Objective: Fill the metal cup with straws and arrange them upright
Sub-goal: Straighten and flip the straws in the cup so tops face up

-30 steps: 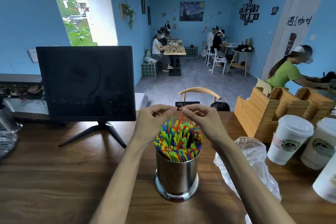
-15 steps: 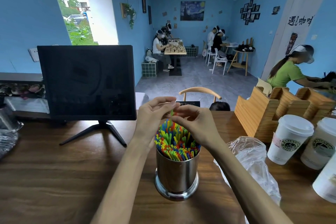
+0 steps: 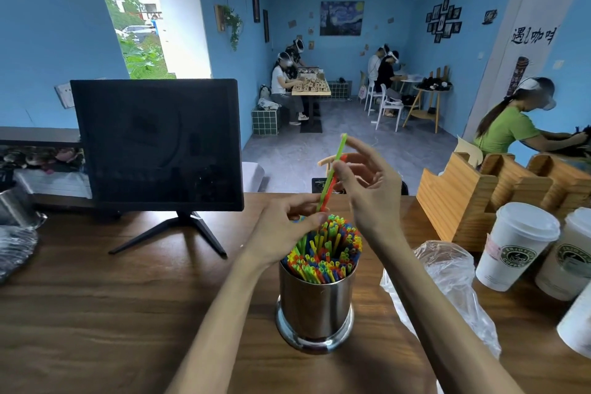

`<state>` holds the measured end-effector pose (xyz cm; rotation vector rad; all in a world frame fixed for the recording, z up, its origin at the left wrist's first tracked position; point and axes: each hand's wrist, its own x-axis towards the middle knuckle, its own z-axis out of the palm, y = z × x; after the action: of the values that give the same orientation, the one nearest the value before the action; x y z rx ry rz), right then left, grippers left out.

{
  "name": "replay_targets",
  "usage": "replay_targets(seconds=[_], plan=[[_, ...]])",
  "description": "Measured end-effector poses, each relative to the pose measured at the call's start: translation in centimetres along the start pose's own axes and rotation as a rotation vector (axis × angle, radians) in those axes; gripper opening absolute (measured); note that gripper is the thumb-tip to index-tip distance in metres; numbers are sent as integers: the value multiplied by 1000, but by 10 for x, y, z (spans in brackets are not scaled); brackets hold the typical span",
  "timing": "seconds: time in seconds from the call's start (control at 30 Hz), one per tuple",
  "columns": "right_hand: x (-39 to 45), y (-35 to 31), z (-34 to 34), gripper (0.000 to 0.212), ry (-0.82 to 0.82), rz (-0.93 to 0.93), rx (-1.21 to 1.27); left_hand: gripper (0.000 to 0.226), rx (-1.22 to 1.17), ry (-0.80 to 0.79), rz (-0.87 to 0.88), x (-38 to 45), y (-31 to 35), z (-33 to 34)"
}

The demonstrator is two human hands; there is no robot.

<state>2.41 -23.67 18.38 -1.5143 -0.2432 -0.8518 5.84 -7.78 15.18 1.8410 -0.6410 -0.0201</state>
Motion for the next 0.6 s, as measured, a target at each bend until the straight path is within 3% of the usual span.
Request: replay_targets(seconds=[0.13,0.27,0.47,0.6], plan=[[2,-6,-2,43,158,-13,102,17,17,67,17,-1,4,-1],[2,-5,-14,52,208,10,179,21,-282,246,20,-4,15,-12],[-11,3,-23,19,84,189,296,30,-590,401,-87,-2,25,-39],[-13,10,-31,27,-126,266,89,38,-659,442,-103,-1,26,-49]])
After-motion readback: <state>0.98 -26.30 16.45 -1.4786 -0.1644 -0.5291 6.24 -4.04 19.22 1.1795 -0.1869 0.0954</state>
